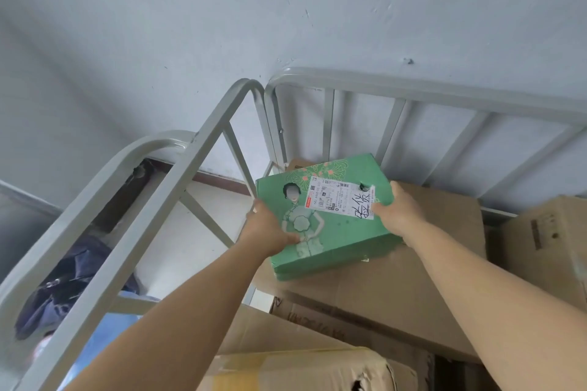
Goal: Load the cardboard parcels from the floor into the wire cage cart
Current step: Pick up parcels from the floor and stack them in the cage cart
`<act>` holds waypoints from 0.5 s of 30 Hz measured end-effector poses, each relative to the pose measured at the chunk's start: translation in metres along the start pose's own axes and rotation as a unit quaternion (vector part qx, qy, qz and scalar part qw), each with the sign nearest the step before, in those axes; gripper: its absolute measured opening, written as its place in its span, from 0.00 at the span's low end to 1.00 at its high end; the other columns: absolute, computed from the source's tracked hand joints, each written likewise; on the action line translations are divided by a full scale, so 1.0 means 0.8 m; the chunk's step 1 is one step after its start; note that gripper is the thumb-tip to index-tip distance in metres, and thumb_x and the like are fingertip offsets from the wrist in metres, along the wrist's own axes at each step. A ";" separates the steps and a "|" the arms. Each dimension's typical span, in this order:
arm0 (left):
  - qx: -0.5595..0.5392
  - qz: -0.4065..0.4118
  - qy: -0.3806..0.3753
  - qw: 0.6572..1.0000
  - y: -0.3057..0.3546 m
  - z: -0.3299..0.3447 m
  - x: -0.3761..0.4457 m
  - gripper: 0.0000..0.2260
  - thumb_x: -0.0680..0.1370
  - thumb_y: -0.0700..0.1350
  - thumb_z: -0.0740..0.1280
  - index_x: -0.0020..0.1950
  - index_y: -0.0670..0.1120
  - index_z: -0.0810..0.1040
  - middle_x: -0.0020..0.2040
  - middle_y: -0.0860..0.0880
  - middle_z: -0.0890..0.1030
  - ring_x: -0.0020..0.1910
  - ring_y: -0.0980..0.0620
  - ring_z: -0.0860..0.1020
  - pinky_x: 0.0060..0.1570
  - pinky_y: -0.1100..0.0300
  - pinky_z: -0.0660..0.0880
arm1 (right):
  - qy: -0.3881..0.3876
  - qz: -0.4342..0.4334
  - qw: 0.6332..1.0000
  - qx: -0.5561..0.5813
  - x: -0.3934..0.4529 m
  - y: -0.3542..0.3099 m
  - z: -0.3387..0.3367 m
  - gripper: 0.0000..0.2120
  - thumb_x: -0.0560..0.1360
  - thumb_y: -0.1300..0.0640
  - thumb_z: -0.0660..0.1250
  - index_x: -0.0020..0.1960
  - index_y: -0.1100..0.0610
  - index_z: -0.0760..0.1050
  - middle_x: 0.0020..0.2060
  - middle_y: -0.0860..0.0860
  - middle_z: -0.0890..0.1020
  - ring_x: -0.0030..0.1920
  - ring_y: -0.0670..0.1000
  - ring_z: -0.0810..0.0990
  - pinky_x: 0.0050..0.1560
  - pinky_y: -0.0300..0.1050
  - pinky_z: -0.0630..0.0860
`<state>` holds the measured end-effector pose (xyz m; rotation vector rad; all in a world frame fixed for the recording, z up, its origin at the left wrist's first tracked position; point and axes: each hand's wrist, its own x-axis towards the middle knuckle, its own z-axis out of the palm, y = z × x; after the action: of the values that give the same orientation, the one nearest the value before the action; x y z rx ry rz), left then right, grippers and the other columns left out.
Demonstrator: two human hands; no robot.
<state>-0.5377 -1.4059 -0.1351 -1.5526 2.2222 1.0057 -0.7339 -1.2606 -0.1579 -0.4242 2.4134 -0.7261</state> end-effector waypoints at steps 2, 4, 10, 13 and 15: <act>0.089 0.046 0.018 0.995 0.004 -0.005 0.004 0.53 0.65 0.56 0.79 0.78 0.45 0.47 0.74 0.41 0.57 0.69 0.39 0.65 0.65 0.45 0.70 | 0.024 0.011 0.998 -0.051 -0.005 0.001 0.006 0.21 0.75 0.53 0.67 0.66 0.58 0.68 0.64 0.56 0.74 0.62 0.59 0.74 0.54 0.47 0.71; 0.173 0.111 0.029 0.978 0.011 -0.013 0.011 0.56 0.65 0.59 0.77 0.79 0.47 0.42 0.78 0.43 0.44 0.77 0.40 0.49 0.72 0.43 0.58 | 0.036 0.063 0.996 -0.058 -0.023 0.002 0.014 0.36 0.74 0.48 0.70 0.73 0.62 0.60 0.71 0.60 0.65 0.71 0.61 0.65 0.67 0.51 0.66; 0.267 0.172 -0.007 0.948 0.017 -0.036 0.044 0.57 0.64 0.68 0.73 0.79 0.48 0.41 0.80 0.44 0.43 0.78 0.44 0.42 0.75 0.42 0.44 | -0.021 0.125 0.988 0.092 -0.079 0.000 0.052 0.55 0.74 0.51 0.71 0.76 0.61 0.28 0.76 0.61 0.58 0.71 0.61 0.66 0.65 0.52 0.68; 0.257 0.149 0.015 0.955 0.007 -0.044 0.041 0.55 0.62 0.69 0.73 0.79 0.47 0.50 0.76 0.44 0.57 0.75 0.43 0.55 0.74 0.45 0.54 | -0.041 0.084 0.990 0.110 -0.075 -0.013 0.062 0.54 0.75 0.51 0.71 0.77 0.58 0.29 0.75 0.57 0.62 0.69 0.59 0.69 0.65 0.51 0.70; 0.240 0.105 0.022 0.965 -0.003 -0.046 0.034 0.54 0.61 0.69 0.73 0.78 0.48 0.52 0.72 0.42 0.61 0.72 0.41 0.60 0.71 0.45 0.61 | -0.066 0.046 0.991 0.109 -0.069 -0.025 0.070 0.54 0.74 0.50 0.72 0.78 0.55 0.30 0.77 0.54 0.60 0.71 0.58 0.67 0.69 0.54 0.68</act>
<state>-0.5398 -1.4505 -0.1240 -1.1526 2.4587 0.4237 -0.6540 -1.2746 -0.1612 -0.2624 2.1872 -0.8809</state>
